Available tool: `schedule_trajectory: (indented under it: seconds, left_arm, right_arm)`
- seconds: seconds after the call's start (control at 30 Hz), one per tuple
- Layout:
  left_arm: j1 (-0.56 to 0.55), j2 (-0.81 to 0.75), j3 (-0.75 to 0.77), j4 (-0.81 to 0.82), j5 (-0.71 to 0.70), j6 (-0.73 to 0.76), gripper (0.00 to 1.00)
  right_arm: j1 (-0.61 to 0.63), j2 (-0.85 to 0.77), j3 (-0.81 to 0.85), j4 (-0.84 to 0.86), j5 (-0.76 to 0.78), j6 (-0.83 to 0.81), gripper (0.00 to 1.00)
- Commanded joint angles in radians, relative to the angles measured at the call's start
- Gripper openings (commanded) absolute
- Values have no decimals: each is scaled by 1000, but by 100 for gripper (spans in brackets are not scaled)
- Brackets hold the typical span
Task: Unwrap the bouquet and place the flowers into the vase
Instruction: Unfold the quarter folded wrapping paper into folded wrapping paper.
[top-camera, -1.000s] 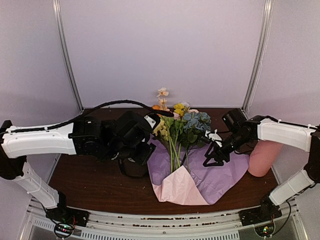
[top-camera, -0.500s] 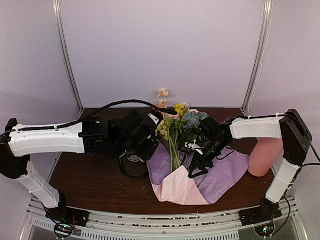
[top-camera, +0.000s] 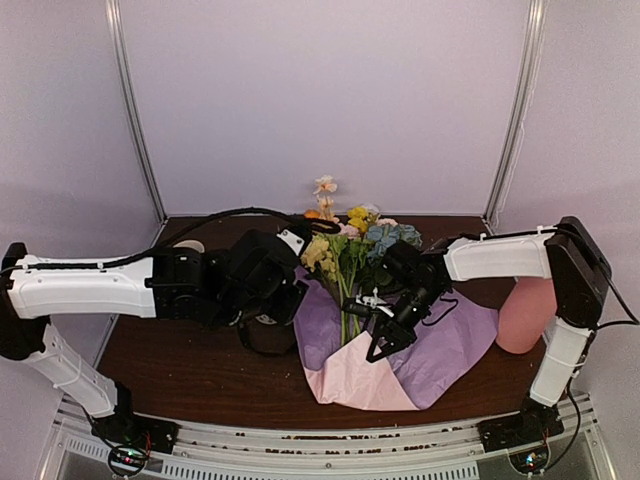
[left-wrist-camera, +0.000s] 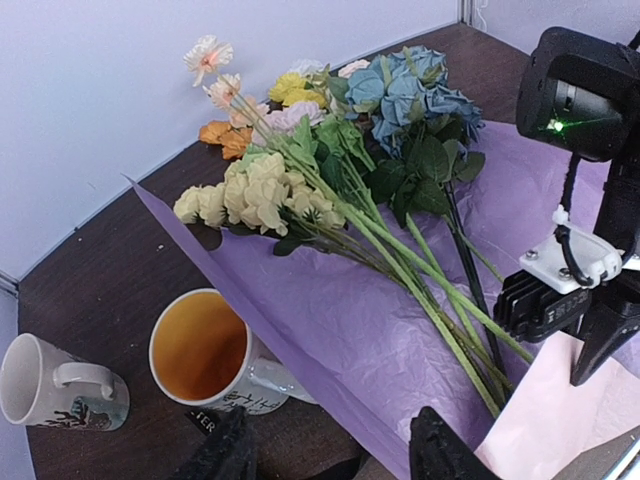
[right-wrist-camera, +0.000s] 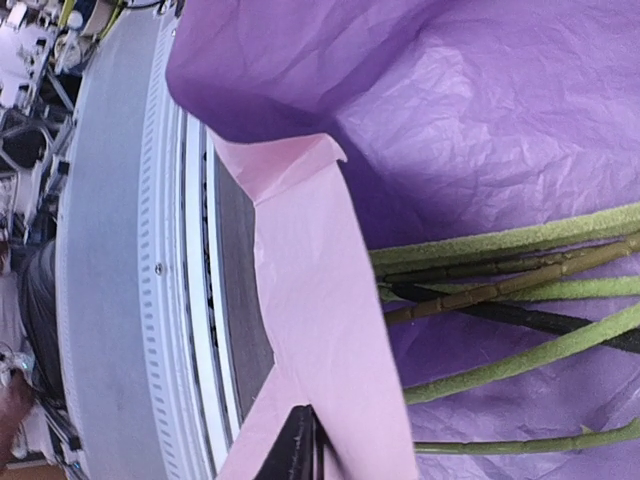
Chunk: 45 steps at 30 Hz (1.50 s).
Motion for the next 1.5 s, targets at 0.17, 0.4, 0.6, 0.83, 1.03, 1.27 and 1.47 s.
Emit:
schedule_trajectory:
  seconds: [0.17,0.4,0.6,0.83,1.03,1.27,1.47]
  left_arm:
    - [6,-113,-55,61,-53,-14,55]
    - [6,-166,-106,57,-100,-20,54]
    - [6,-177,-132,105,-66,-1,55]
    - [11,-45,-55,87,54,63,55]
    - [34,144,65,29,188,116,54]
    - [40,262,52,83,380,178,49]
    - [33,324,73,18,575,221,43]
  right_arm:
    - [82,-161,-73,27,40,5,4]
    - [252,-251,-146,74,98,-7,3]
    - [424,-274,-206,106,195,-46,3]
    - [549,-224,-204,121,293,-77,5]
    - [640,-183,-211,147,417,-101,14]
    - [680,-170,-209,150,442,-113,35]
    - [678,-281,-250,102,480,-149,48]
